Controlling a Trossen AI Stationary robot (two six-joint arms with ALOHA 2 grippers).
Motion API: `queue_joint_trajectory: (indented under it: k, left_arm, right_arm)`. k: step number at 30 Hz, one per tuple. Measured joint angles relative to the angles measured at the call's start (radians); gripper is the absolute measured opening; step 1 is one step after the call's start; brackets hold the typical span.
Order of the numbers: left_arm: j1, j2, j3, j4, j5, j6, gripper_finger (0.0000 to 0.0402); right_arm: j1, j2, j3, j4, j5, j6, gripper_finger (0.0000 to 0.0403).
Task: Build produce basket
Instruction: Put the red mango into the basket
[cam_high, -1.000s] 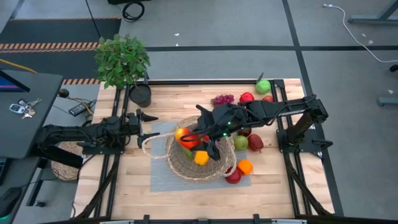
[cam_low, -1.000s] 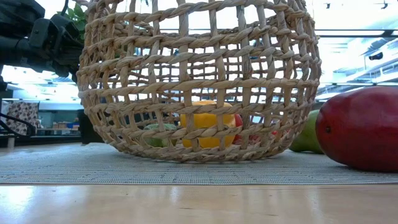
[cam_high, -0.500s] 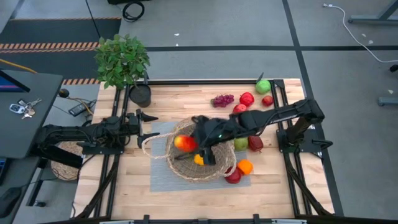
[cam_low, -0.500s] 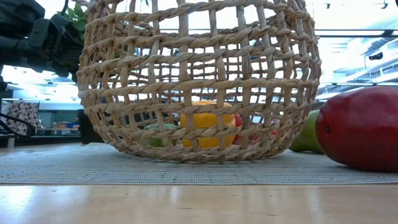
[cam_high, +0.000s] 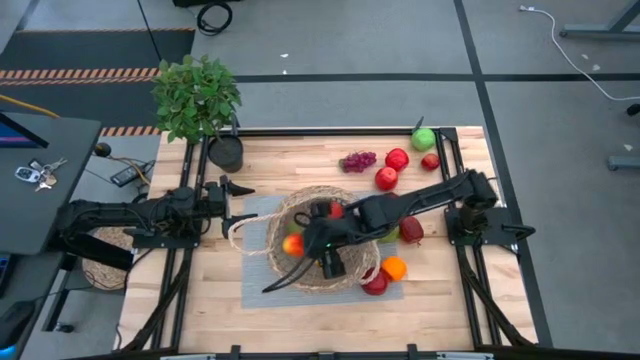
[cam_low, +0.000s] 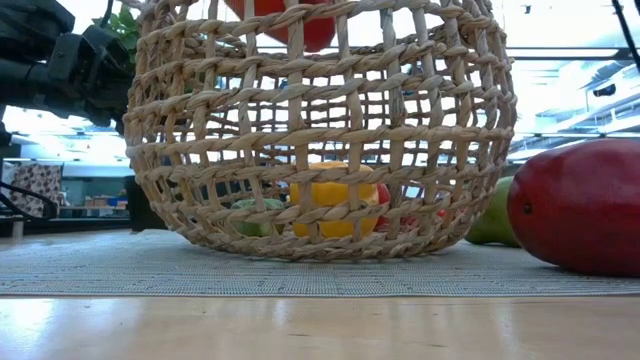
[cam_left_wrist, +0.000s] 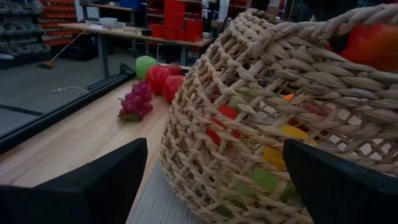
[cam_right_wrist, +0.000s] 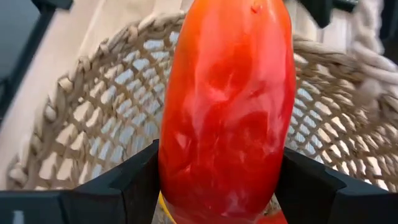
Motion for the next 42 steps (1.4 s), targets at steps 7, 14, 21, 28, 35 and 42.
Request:
queue_joint_trajectory:
  k: [7,14,21,28,35,42]
  left_arm:
    - [0.000,0.000,0.000,0.000,0.000,-0.001,0.0382]
    - [0.000,0.000,0.000,0.000,0.000,0.000,0.0382]
    - [0.000,0.000,0.000,0.000,0.000,0.000,0.0382]
    - [0.000,0.000,0.000,0.001,0.000,0.000,0.0382]
    - [0.000,0.000,0.000,0.001,0.000,-0.001,0.0382]
    - [0.000,0.000,0.000,0.001,0.000,0.000,0.0382]
  right_arm:
    - [0.000,0.124,0.143,-0.149,0.020,-0.072,0.0272]
    - [-0.003,0.171,0.144,-0.187,0.042,-0.138,0.0272]
    - [-0.015,0.226,0.143,-0.198,0.039,-0.169,0.0272]
    - [-0.022,0.244,0.143,-0.213,0.035,-0.167,0.0272]
    - [-0.022,0.244,0.143,-0.200,0.046,-0.160,0.0273]
    - [-0.022,0.242,0.143,-0.202,0.100,-0.158,0.0302]
